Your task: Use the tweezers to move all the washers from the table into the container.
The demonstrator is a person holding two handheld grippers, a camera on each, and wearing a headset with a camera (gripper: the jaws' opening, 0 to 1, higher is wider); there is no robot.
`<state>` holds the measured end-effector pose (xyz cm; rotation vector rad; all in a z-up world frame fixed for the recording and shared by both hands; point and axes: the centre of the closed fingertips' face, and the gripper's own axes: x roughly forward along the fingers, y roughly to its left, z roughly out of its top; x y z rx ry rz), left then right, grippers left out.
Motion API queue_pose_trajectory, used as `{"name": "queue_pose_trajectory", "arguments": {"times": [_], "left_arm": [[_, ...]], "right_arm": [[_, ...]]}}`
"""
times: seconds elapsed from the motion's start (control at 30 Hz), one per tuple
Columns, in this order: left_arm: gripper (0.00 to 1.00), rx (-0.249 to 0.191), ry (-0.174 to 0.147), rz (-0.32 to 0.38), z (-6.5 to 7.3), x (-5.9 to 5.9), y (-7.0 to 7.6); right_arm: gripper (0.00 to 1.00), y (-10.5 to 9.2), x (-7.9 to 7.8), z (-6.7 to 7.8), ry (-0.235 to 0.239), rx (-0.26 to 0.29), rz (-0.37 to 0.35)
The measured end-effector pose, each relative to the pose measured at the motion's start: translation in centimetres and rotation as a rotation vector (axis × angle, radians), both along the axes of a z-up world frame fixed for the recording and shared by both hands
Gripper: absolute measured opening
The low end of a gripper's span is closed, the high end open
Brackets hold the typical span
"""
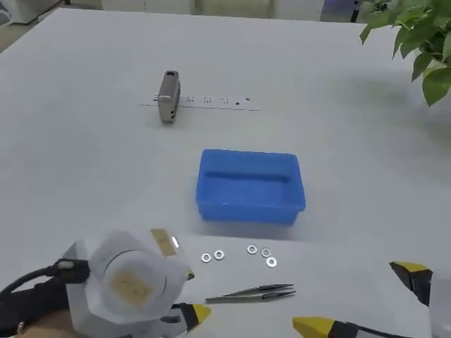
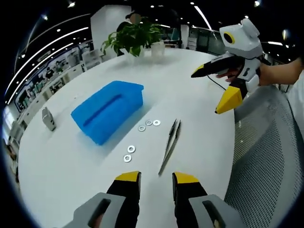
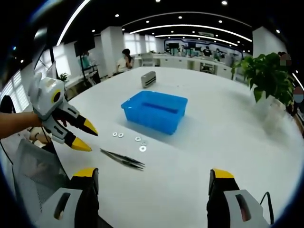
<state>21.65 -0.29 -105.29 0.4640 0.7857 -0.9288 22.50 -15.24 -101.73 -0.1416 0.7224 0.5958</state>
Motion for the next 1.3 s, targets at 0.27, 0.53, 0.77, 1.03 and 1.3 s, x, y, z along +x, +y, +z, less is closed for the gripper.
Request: {"name": "queue_pose_trajectory", "arguments": {"times": [0.27, 0.53, 0.77, 1.03, 1.3], "left_arm": [[0.12, 0.033, 0.023, -0.067, -1.6, -0.2, -0.9], [0.04, 0.041, 0.026, -0.085, -2.4, -0.1, -0.9], [0.0, 0.041, 0.025, -0.142, -2.6, -0.2, -1.3], [0.0, 0.058, -0.015, -0.193, -1.7, -0.4, -1.6], [0.0, 0.043, -0.052, -0.182, 1.1, -1.3, -2.0]], "right_arm": [[0.95, 0.4, -0.3, -0.5, 0.019, -0.003, 0.017], [0.95, 0.9, -0.4, -0.7, 0.03, -0.005, 0.042], [0.94, 1.6, -0.5, -0.4, 0.025, -0.002, 0.066], [0.92, 2.4, -0.3, 0.6, -0.005, -0.007, 0.113], [0.85, 3.8, -0.8, 1.8, -0.025, 0.015, 0.161]]}}
